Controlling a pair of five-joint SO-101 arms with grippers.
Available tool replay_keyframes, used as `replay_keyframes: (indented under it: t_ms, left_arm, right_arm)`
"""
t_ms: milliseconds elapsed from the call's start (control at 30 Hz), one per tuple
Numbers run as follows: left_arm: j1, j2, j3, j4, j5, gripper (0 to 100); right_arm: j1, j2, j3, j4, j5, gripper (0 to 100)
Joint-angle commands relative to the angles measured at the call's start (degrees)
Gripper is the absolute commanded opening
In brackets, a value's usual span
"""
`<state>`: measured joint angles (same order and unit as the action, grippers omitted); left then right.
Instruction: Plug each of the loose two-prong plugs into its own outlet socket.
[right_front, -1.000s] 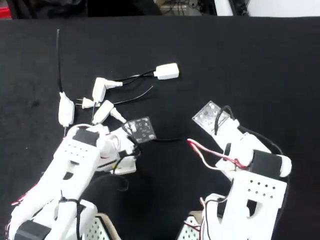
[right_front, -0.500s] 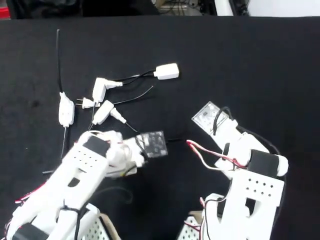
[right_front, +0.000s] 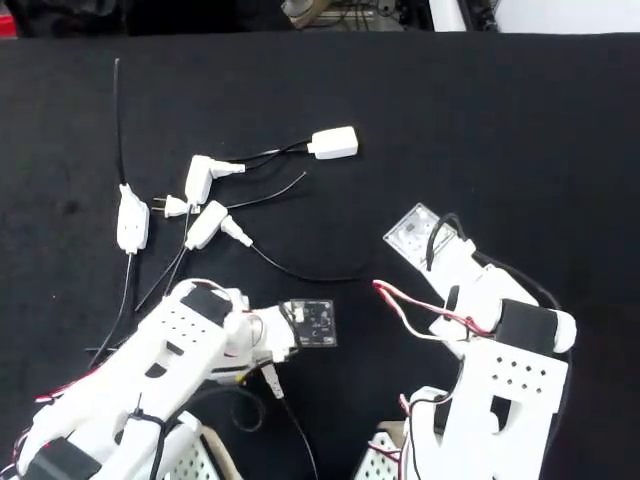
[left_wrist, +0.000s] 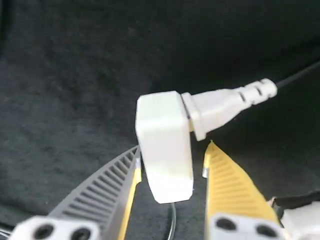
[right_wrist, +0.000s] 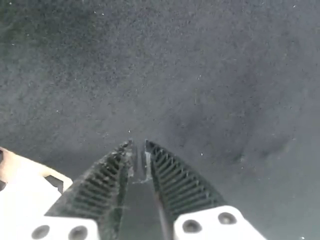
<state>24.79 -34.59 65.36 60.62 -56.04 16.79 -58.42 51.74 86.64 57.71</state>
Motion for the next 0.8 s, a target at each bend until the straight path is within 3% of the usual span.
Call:
replay_keyframes:
  t_ms: [0,100,200,300,433,767]
  left_arm:
    - [-2.8,-0.4,-0.2,-1.3,-0.3,20]
    - [-6.3,-0.6,0.1,-4.9,0.4,18]
    - [-8.8,-0.9,-0.7,-7.6,5.7,3]
    - [-10.7,-0.9,-2.1,-7.7,10.4,6]
    - [-14.8,-1.0,-4.0,-7.4,13.5,3]
    - [-42.6,-0.3,-16.0,-11.3,17.1,3]
  right_arm:
    - [0.8,-0.6,-0.2,-0.4,0.4,1.8]
    - [0.8,-0.6,-0.2,-0.4,0.3,1.8]
    - [1.1,-0.6,-0.2,-0.4,0.3,1.7]
    - [1.1,-0.6,-0.2,-0.4,0.3,1.7]
    - [1.1,-0.6,-0.2,-0.4,0.3,1.7]
    - [0.8,-0.6,-0.3,-1.0,0.3,1.8]
